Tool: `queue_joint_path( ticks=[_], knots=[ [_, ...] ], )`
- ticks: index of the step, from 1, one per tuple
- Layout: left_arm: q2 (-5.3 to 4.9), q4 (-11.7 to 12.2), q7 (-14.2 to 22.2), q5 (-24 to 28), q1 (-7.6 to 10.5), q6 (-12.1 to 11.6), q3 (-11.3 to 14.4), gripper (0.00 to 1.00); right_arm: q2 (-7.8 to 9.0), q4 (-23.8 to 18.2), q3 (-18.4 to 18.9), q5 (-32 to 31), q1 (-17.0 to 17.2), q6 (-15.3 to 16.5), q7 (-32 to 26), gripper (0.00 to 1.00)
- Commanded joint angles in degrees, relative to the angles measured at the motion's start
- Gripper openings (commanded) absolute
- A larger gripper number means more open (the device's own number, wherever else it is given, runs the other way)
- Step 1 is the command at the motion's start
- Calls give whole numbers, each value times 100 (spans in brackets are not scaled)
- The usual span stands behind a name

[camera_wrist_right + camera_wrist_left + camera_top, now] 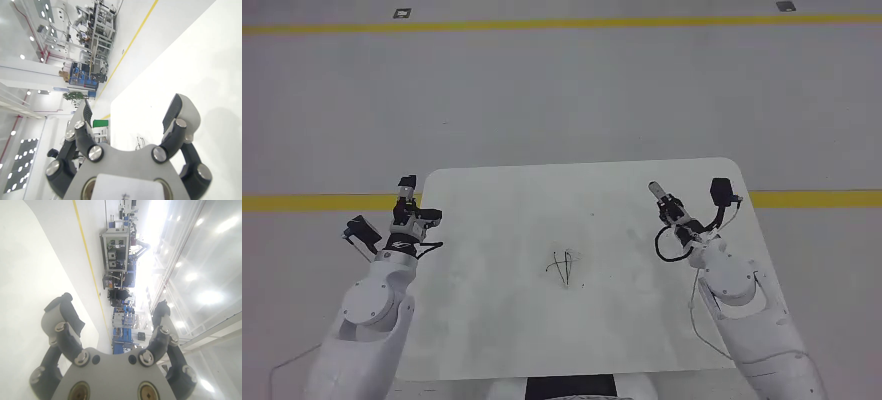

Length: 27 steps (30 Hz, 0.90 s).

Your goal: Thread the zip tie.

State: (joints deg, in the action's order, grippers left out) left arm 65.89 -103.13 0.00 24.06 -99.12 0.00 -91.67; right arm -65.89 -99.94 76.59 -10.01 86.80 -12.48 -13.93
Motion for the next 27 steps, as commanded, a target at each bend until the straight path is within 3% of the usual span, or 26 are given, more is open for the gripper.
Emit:
queue_joint_path(
  ticks=[1,15,18,24,27],
  knots=[
    [0,0,0,0,0,0,0,100,-27,103,-212,-136,-178,-127,-44,100],
    [0,0,0,0,0,0,0,100,-50,169,-328,-128,-259,-133,-60,100],
    [0,0,0,0,0,0,0,100,-56,188,-690,-699,-487,-202,-414,100],
    [0,0,0,0,0,0,0,100,-195,734,-1566,-1328,-1232,-672,-930,100],
    [0,0,0,0,0,0,0,100,-281,1037,-1859,-1452,-1422,-700,-1027,100]
  ],
)
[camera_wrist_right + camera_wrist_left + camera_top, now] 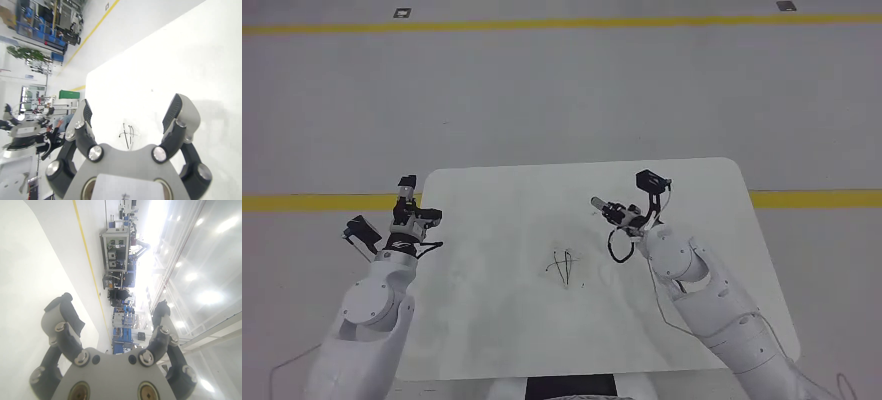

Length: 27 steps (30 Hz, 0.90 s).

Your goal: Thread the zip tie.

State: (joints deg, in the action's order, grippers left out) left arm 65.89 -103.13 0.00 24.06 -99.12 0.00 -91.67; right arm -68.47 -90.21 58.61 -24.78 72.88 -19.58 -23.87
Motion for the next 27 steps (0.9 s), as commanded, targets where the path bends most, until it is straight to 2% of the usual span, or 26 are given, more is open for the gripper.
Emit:
queue_joint_path(
  ticks=[1,12,13,15,20,24,27],
  knots=[
    [0,0,0,0,0,0,0,100,-34,84,-51,89,-33,10,-15,100],
    [0,0,0,0,0,0,0,100,-34,84,-51,89,-33,10,-15,100],
    [0,0,0,0,0,0,0,100,-33,-4,-132,-58,-75,104,-82,100],
    [0,0,0,0,0,0,0,100,-28,-102,-352,-539,-243,236,-439,100],
    [0,0,0,0,0,0,0,100,-63,-281,-707,-1016,-622,345,-1326,100],
    [0,0,0,0,0,0,0,100,-94,-305,-838,-1092,-769,328,-1759,100],
    [0,0,0,0,0,0,0,100,-96,-303,-842,-1087,-772,330,-1784,100]
  ],
)
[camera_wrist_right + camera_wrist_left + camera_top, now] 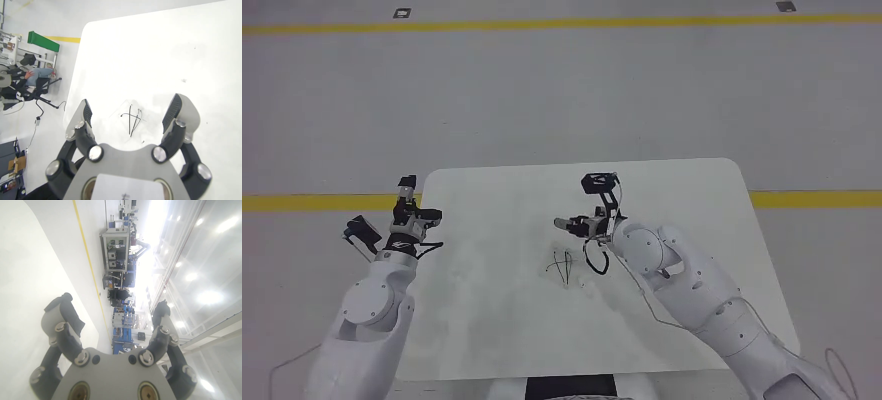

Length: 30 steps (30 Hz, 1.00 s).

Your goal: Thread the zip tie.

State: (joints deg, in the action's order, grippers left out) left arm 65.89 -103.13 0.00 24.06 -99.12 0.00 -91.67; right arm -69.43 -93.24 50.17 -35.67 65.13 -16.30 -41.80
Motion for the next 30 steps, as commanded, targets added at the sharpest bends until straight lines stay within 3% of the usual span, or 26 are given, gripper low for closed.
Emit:
queue_joint_path(
  ticks=[1,10,16,21,30],
  knots=[
    [0,0,0,0,0,0,0,100,0,0,2,2,3,1,10,100],
    [0,0,0,0,0,0,0,100,-2,-88,-60,-56,-22,105,-67,100],
    [0,0,0,0,0,0,0,100,-36,-316,-364,-477,-405,87,-1162,100],
    [0,0,0,0,0,0,0,100,-125,-210,-746,-610,-812,-1,-2253,100],
    [0,0,0,0,0,0,0,100,-151,-181,-820,-574,-875,20,-2402,100]
  ],
)
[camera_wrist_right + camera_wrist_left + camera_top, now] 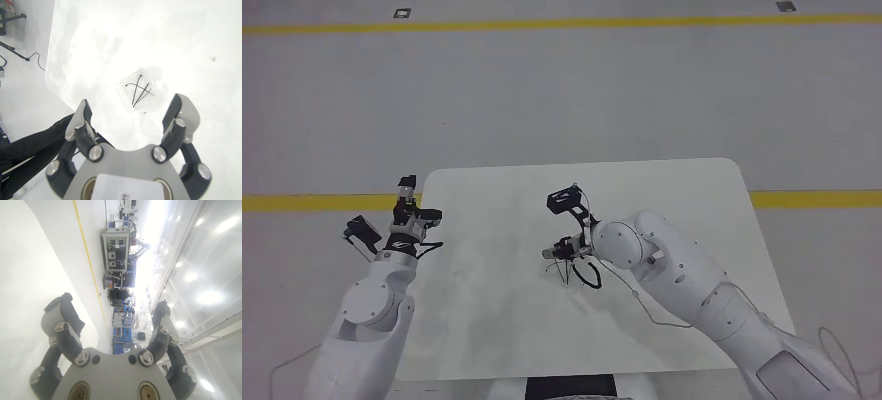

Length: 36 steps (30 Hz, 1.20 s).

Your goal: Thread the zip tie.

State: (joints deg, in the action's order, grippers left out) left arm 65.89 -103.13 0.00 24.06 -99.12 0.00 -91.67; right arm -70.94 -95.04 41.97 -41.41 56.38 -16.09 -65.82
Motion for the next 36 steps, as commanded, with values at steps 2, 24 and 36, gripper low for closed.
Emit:
queue_joint_path(
  ticks=[2,24,36],
  knots=[
    [0,0,0,0,0,0,0,100,0,0,0,0,0,0,-1,100],
    [0,0,0,0,0,0,0,100,-558,859,-942,335,-1030,-132,-644,100],
    [0,0,0,0,0,0,0,100,-757,1237,-922,70,-937,-339,-772,100]
  ],
)
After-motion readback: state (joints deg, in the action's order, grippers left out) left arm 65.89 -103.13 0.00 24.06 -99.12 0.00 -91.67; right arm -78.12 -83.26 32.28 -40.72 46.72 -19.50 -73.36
